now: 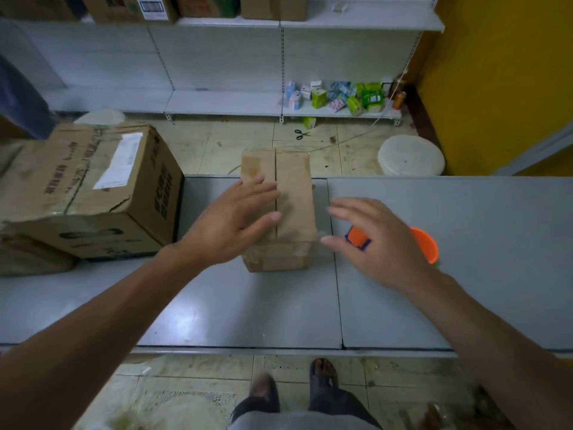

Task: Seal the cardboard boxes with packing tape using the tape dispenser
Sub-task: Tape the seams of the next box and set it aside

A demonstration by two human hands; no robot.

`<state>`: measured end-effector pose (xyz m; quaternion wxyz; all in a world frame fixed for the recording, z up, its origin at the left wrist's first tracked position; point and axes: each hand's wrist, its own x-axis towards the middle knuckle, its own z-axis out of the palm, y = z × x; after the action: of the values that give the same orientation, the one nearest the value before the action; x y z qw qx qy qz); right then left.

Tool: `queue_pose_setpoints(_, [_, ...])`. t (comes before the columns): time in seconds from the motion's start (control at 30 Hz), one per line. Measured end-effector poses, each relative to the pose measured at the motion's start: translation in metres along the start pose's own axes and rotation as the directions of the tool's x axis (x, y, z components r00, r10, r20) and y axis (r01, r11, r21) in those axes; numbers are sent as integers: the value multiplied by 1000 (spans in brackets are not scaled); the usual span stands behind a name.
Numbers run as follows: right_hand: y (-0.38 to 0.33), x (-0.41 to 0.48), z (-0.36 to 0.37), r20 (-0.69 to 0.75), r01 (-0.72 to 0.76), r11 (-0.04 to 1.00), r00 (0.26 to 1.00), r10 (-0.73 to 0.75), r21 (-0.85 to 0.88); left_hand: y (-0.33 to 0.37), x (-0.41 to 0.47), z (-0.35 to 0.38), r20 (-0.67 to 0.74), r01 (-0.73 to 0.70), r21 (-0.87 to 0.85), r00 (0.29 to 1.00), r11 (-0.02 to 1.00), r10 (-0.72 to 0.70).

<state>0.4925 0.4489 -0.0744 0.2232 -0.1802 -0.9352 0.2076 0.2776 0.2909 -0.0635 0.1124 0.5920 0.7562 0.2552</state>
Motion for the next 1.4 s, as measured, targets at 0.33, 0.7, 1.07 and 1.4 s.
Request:
queue_pose_setpoints(0.33, [16,52,79,299,453,890,856,-421,-44,-55,-6,27,156,-223,204,969,953,193])
queue_pose_setpoints(0.7, [31,42,126,-215,468,880,870,-443,83,-77,0,78,-296,-315,-18,908,949,296])
queue_pose_setpoints(1.07, [-16,21,110,-155,-126,787,950,271,604,-19,-24,91,-192,190,-790,826,583,-530])
queue_pose_setpoints(1.4, [-35,15,141,-245,-119,528,786,567,841,-6,-12,127,-343,-67,-909,679,411,-649])
